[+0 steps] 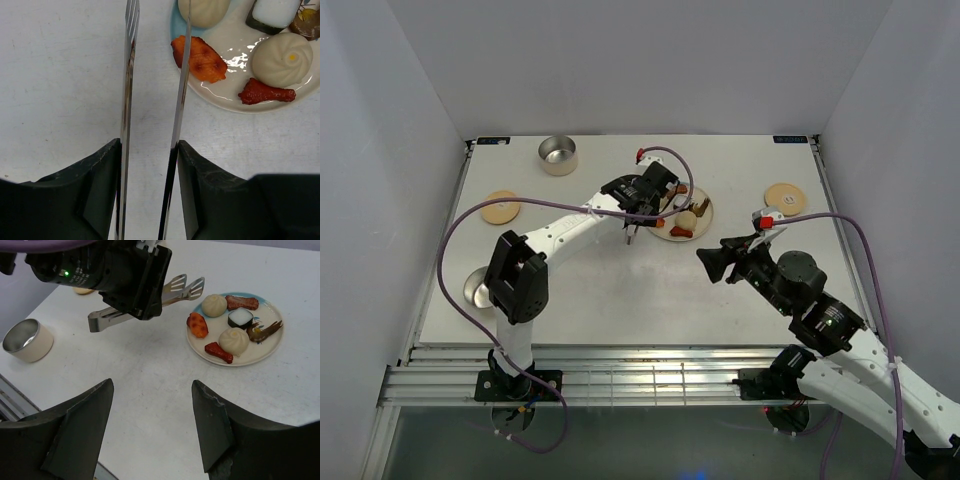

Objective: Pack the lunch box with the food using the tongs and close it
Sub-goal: Pick up the fake food from the plate.

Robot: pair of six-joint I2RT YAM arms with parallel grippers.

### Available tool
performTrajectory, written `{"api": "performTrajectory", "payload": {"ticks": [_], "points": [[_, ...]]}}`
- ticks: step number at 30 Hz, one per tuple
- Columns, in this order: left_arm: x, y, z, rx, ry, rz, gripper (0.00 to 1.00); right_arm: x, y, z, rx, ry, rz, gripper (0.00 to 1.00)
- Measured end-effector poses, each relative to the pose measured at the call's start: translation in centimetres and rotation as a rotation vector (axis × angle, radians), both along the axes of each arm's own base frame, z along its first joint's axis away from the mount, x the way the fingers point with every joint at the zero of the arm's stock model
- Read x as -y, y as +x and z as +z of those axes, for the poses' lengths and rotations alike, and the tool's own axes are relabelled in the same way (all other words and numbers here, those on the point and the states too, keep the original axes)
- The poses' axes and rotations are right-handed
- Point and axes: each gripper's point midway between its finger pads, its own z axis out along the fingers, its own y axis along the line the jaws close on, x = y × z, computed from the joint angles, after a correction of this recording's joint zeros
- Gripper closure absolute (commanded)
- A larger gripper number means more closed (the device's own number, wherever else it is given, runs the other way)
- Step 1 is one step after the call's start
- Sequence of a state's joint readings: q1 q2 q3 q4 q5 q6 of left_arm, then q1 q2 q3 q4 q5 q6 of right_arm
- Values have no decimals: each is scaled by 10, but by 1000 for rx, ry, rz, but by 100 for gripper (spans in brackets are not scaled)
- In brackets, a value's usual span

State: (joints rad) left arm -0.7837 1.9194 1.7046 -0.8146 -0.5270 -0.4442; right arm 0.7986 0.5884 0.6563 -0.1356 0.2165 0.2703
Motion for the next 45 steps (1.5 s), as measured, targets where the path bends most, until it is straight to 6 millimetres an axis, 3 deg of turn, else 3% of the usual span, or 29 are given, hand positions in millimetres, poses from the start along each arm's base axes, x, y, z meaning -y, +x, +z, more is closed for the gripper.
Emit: {"api": "performTrajectory", "payload": {"ticks": [5, 15, 19, 25, 32, 45], "points": [[10, 1, -6, 4, 10, -28, 41, 3, -1, 5, 17, 6, -7, 30], [35, 0, 4, 44, -4, -81, 38, 5, -1, 4, 19, -2, -12, 30], [42, 2, -4, 42, 5, -87, 38, 5, -1, 4, 22, 0, -13, 30], [42, 5, -29, 11, 47, -84, 38, 7, -2, 8, 33, 9, -15, 30], [44, 9, -43, 2, 74, -79, 37, 8, -3, 10, 39, 15, -16, 30], [46, 13, -43, 13, 75, -79, 36, 8, -3, 10, 39, 15, -16, 30]]}}
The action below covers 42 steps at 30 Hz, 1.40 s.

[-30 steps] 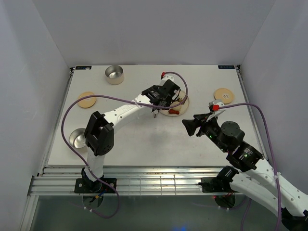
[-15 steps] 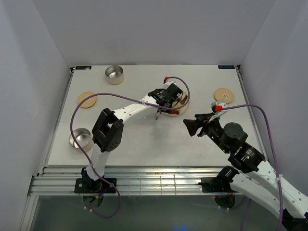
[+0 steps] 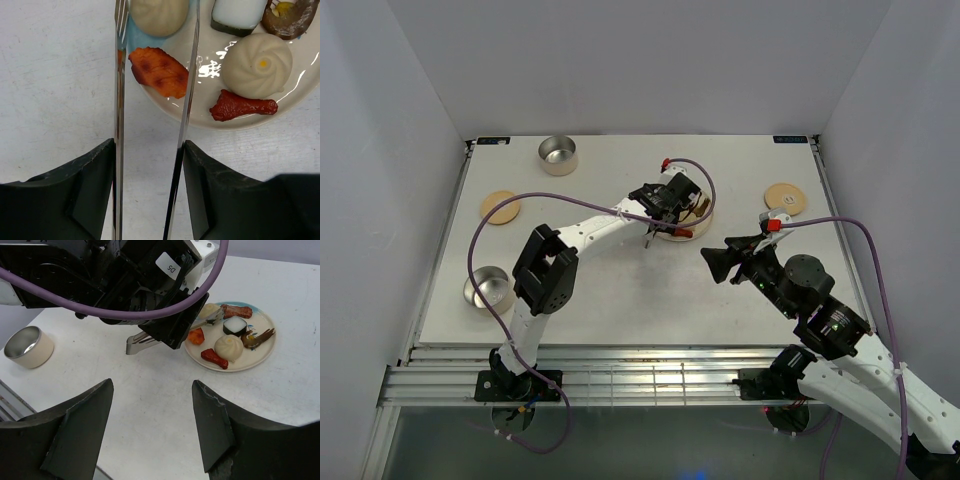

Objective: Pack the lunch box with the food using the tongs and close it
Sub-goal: Pick up the fake food from the plate.

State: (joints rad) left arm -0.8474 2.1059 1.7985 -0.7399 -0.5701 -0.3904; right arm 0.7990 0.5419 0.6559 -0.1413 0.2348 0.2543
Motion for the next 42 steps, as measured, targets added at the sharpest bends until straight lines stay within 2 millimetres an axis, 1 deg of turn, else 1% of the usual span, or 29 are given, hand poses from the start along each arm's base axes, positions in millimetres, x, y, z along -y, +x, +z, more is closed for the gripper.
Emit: {"api": "performTrajectory", "payload": {"ticks": [9, 16, 21, 35, 36, 42], "points": [[0, 3, 2, 16, 3, 7, 35, 0, 0, 0, 0, 0, -3, 30], [-3, 5, -8, 0, 16, 13, 35, 0, 0, 0, 0, 0, -3, 30], [-5, 7, -11, -2, 17, 19, 35, 1, 0, 0, 0, 0, -3, 30], [-6, 9, -10, 0, 20, 16, 44, 1, 1, 0, 2, 0, -8, 30], [-6, 9, -10, 0, 21, 16, 46, 1, 1, 0, 2, 0, -9, 30], [-9, 8, -7, 3, 30, 18, 47, 3, 2, 0, 2, -1, -18, 30]]}}
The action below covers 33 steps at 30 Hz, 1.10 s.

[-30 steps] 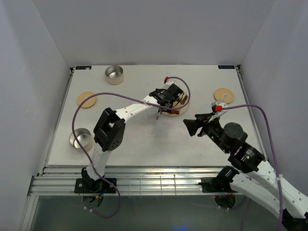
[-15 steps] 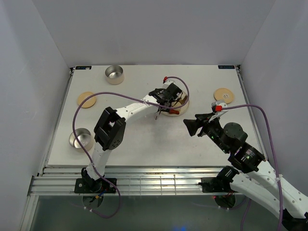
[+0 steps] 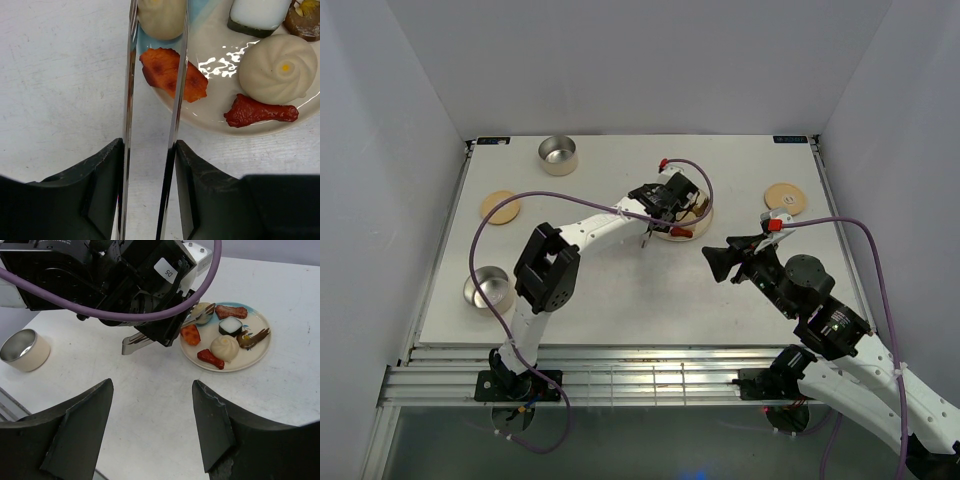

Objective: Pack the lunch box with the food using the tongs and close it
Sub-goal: Pick up the fake food from the plate.

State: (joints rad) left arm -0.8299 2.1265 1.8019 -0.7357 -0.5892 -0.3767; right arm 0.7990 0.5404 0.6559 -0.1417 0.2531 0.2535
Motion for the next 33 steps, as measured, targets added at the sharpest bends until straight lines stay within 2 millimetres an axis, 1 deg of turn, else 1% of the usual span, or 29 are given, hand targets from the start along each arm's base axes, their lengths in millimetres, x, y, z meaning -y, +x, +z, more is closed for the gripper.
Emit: {"api": "performTrajectory", "payload": {"ticks": [3, 6, 11, 13, 15, 17, 19, 21, 23, 25, 26, 29, 32, 33], "points": [[-4, -2, 6, 1, 8, 4, 47, 1, 0, 0, 0, -1, -4, 30], [-9, -4, 16, 9, 16, 13, 48, 1, 1, 0, 1, -1, -7, 30], [-18, 0, 44, 52, 22, 43, 48, 1, 1, 0, 2, -3, -6, 29], [-22, 6, 58, 73, 15, 61, 47, 1, 1, 0, 2, -3, -6, 29], [-30, 16, 72, 88, 0, 87, 47, 1, 1, 0, 2, -2, -5, 29], [-48, 32, 87, 107, -17, 130, 47, 1, 1, 0, 2, -2, -5, 29], [-74, 52, 103, 127, -27, 189, 48, 1, 0, 0, 3, -1, -2, 29], [-108, 75, 122, 165, -38, 264, 48, 0, 0, -1, 3, -1, 2, 29], [-142, 94, 136, 199, -35, 336, 48, 0, -1, -3, 0, -4, 6, 29], [-176, 108, 146, 230, -18, 405, 47, -1, -2, -5, -5, -8, 14, 29], [-190, 112, 149, 241, -2, 435, 47, -2, -2, -6, -6, -8, 17, 29], [-215, 119, 148, 249, 49, 480, 47, -2, -3, -6, -6, -8, 21, 29], [-225, 124, 136, 226, 78, 491, 47, -3, -3, -6, -6, -8, 24, 29], [-228, 126, 129, 214, 88, 493, 47, -2, -3, -6, -5, -6, 25, 29]]}}
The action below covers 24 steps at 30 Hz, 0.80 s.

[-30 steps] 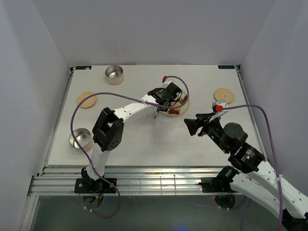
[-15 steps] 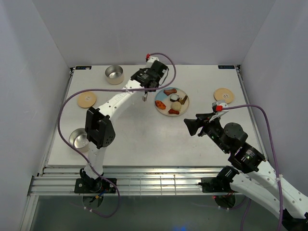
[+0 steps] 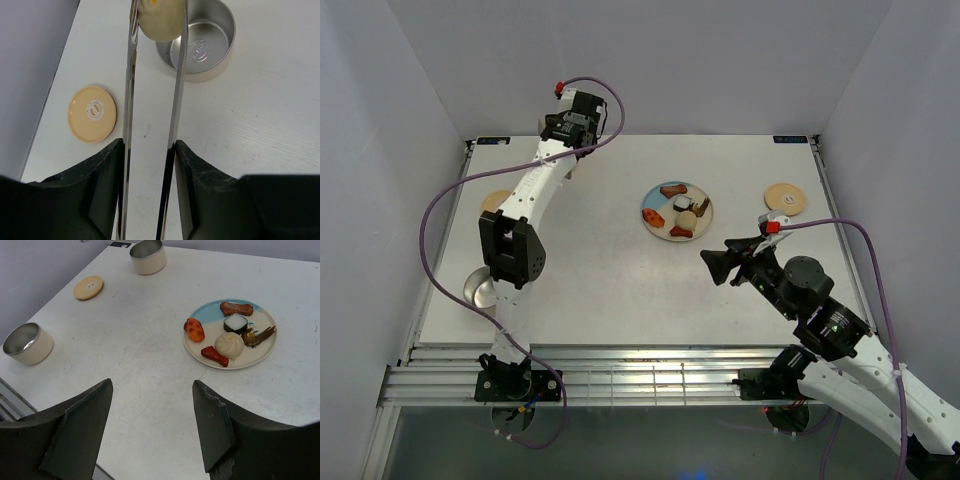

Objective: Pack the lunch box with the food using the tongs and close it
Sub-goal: Pick up the fake food from the plate, then place the fake food in the packing box.

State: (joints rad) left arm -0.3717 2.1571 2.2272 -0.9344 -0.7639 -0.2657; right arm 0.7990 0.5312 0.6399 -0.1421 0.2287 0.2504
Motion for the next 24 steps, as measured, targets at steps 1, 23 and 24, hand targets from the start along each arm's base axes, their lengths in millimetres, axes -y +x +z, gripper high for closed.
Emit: {"api": "performTrajectory", "payload": {"ticks": [1, 23, 24], "points": [[-1, 2, -6, -12, 5, 0, 47, 0, 0, 0, 0, 1, 1, 29], [-1, 32, -76, -98, 64, -48, 45, 0, -1, 0, 1, 2, 3, 29], [-1, 33, -78, -98, 65, -48, 45, 0, -1, 0, 1, 2, 3, 29]]}}
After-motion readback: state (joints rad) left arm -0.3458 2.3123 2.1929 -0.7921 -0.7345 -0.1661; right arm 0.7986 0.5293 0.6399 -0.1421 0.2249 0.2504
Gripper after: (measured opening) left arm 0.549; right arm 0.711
